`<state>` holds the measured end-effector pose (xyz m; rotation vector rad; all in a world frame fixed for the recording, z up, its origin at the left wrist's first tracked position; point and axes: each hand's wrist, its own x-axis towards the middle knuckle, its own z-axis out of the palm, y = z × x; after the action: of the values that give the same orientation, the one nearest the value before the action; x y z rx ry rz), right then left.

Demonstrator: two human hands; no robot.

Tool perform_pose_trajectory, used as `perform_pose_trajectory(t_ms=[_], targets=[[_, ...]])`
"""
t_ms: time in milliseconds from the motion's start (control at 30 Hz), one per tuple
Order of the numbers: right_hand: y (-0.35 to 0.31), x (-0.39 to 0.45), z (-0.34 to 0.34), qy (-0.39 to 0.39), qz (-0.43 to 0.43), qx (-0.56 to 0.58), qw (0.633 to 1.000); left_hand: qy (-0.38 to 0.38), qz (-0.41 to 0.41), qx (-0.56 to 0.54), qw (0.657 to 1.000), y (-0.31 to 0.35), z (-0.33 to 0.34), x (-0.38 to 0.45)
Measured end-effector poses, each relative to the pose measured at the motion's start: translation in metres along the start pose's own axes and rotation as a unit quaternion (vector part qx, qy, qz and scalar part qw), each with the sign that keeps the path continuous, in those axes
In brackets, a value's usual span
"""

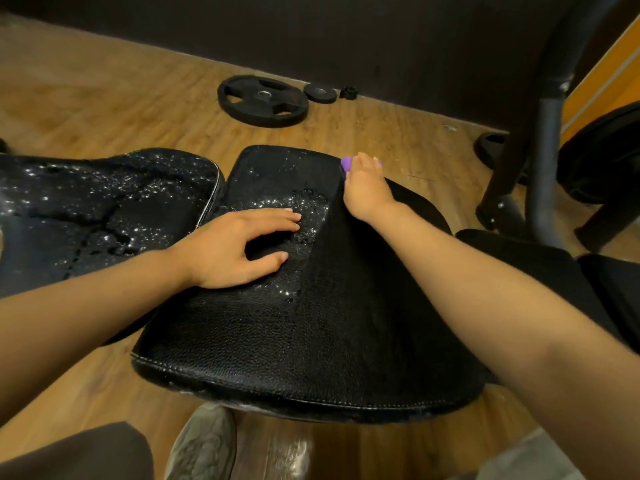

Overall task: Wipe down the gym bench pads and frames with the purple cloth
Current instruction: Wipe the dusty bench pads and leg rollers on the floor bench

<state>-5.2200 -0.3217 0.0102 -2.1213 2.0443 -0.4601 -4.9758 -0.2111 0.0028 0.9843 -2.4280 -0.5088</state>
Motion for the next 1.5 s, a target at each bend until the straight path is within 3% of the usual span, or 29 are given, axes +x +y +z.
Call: perform_pose_trajectory(t_ms=[100,200,300,367,567,733,967,1167,1300,1500], targets=[[-0.01,-0.054,0.002,-0.022,-0.135,-0.02,0.99,0.015,-0.004,-0.016,1.0,0.0,0.001,0.0],[-0.007,-0.13,-0.02,-0.087,-0.278,-0.005,0.956,0.026,-0.008,-0.015,1.0,-0.001,0.001,-0.001],[0.011,-0.157,-0.038,-0.152,-0.331,0.005,0.931,0.033,-0.011,-0.021,0.999,-0.002,0.002,-0.001],[0.018,-0.144,-0.038,-0.156,-0.357,0.002,0.921,0.04,-0.006,-0.024,0.999,-0.003,0.003,-0.001],[-0.005,-0.023,-0.007,-0.041,-0.244,-0.008,0.969,0.042,-0.015,-0.018,0.999,-0.002,0.003,-0.001],[-0.051,0.046,0.002,-0.054,-0.178,-0.018,0.982,0.034,-0.023,-0.014,0.999,0.001,0.001,-0.002],[-0.005,-0.019,-0.018,-0.055,-0.237,-0.017,0.97,0.019,-0.03,-0.02,0.999,0.002,0.001,-0.005],[0.048,-0.089,-0.038,-0.071,-0.211,-0.009,0.975,0.018,-0.042,-0.036,0.998,0.001,0.001,-0.006],[0.026,-0.058,-0.025,-0.051,-0.192,-0.003,0.98,0.025,-0.045,-0.041,0.998,0.001,0.002,-0.004],[-0.065,0.037,0.003,-0.087,-0.282,-0.007,0.955,0.052,-0.026,-0.049,0.997,0.003,0.003,-0.004]])
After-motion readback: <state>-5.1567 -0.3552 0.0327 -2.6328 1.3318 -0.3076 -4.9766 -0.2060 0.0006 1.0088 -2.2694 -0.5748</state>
